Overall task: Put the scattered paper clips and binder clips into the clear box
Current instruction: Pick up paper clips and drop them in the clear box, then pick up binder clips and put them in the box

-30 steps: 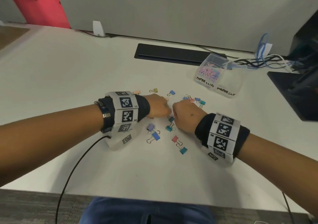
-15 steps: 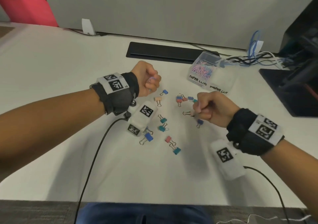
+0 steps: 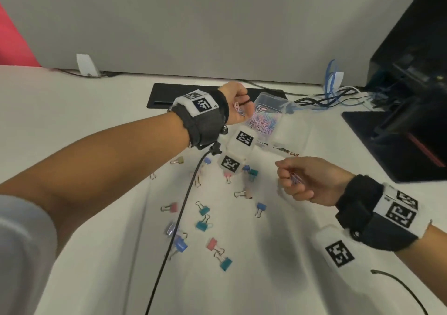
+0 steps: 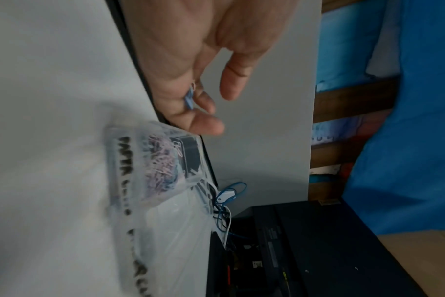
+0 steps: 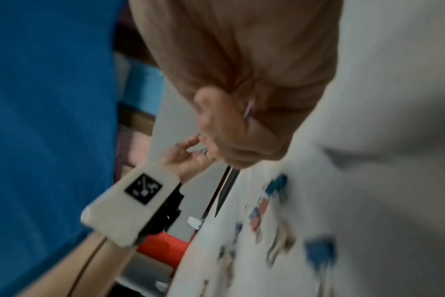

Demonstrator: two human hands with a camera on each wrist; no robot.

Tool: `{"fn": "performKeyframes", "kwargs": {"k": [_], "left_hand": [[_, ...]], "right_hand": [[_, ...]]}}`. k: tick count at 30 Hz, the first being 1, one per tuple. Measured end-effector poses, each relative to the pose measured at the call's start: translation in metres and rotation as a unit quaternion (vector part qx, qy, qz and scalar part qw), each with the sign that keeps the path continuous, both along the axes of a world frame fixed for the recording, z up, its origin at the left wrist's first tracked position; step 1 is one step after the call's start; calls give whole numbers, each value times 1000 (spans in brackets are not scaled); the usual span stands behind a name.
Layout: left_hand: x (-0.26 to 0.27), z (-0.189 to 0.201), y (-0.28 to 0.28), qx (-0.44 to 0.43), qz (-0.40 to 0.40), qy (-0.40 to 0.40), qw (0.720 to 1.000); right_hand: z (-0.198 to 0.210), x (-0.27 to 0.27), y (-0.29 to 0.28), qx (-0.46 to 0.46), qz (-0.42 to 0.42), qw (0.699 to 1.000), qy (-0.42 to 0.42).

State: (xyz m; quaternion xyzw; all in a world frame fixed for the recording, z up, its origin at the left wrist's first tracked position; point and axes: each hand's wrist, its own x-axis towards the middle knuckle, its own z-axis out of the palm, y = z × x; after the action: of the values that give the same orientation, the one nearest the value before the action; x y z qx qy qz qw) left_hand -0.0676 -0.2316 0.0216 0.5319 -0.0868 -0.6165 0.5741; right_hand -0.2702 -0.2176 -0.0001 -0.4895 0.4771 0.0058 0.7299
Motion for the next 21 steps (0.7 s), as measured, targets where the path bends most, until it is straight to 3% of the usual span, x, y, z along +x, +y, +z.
{"fn": "performKeyframes", "kwargs": {"k": [3,7,11,16,19,21], "left_hand": [[-11,7,-23,-1,-49,-30,998],[-19,5,-43,-8,-142,-89,986],[-16,2,-49,-13,-218,-113,969],[-3,2,-43,-47,-201,-126,970],[10,6,-30,-36,-196,-187,962],[21,7,-16,-5,-200,-271,942]], "right_hand": [[16,4,-27,-129,34,989,59],[40,22,-75,-226,-20,973,46],[46,48,-109,-227,-53,972,14],[26,78,-128,-207,-79,975,-25],[16,90,-130,-207,-69,976,-9],[13,94,-126,-227,-40,973,16]]}}
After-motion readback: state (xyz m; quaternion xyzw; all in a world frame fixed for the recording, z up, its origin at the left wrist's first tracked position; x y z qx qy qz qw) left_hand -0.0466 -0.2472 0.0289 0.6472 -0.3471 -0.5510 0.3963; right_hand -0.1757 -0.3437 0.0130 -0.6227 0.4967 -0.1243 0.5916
